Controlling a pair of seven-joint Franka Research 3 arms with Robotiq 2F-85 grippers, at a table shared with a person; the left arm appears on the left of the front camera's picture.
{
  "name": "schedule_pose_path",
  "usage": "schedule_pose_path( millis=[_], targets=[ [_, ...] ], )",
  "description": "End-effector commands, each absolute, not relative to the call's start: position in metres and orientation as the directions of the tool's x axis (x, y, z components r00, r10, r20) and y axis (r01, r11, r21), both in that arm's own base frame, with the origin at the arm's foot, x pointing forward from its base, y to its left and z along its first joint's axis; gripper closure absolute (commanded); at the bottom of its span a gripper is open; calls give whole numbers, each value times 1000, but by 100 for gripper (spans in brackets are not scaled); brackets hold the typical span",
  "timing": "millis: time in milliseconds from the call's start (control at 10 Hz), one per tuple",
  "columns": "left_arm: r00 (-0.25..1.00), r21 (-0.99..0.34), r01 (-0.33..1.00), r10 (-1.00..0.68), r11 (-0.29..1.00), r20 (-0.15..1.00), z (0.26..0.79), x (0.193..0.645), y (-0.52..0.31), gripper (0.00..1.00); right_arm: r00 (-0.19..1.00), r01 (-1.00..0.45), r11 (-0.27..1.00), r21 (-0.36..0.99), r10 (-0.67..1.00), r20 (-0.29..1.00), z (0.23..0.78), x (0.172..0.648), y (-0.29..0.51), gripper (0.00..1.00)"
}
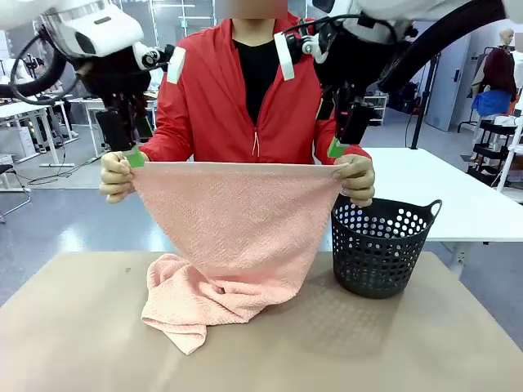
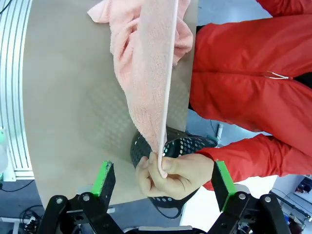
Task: Fold the towel.
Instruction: Grab the top end of the 100 cm Hotel Towel extended by the human.
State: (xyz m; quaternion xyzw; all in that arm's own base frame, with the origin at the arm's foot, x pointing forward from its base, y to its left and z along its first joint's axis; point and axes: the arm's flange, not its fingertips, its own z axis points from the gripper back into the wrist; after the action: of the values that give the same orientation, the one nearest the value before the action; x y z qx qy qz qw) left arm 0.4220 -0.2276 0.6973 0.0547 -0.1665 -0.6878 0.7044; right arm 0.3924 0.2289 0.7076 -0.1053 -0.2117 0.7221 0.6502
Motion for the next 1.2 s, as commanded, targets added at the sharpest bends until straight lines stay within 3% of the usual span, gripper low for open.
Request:
schedule_pose_path(
  millis=[0,600,700,800,1000,1100],
  targets=[
    [16,296,953,-988,62,155,694,431,-231,0,-115,-898,-53,-437,986,118,698,409,240,0],
    [-2,252,967,-980,49,199,626,466,-238,0,-103,-927,-53,-372,988,117,628,452,260,0],
    [5,256,965,-982,54,190,623,467,-238,19,-92,-929,-42,-369,989,117,624,455,259,0],
    [8,257,965,-982,56,187,621,467,-238,60,-93,-927,-42,-373,989,119,621,455,257,29],
    [-4,256,966,-983,45,185,619,468,-240,100,-83,-930,-32,-367,989,124,617,457,256,89],
    [-7,255,966,-985,38,175,620,466,-241,100,-71,-933,-20,-358,989,132,617,458,255,100]
  ],
)
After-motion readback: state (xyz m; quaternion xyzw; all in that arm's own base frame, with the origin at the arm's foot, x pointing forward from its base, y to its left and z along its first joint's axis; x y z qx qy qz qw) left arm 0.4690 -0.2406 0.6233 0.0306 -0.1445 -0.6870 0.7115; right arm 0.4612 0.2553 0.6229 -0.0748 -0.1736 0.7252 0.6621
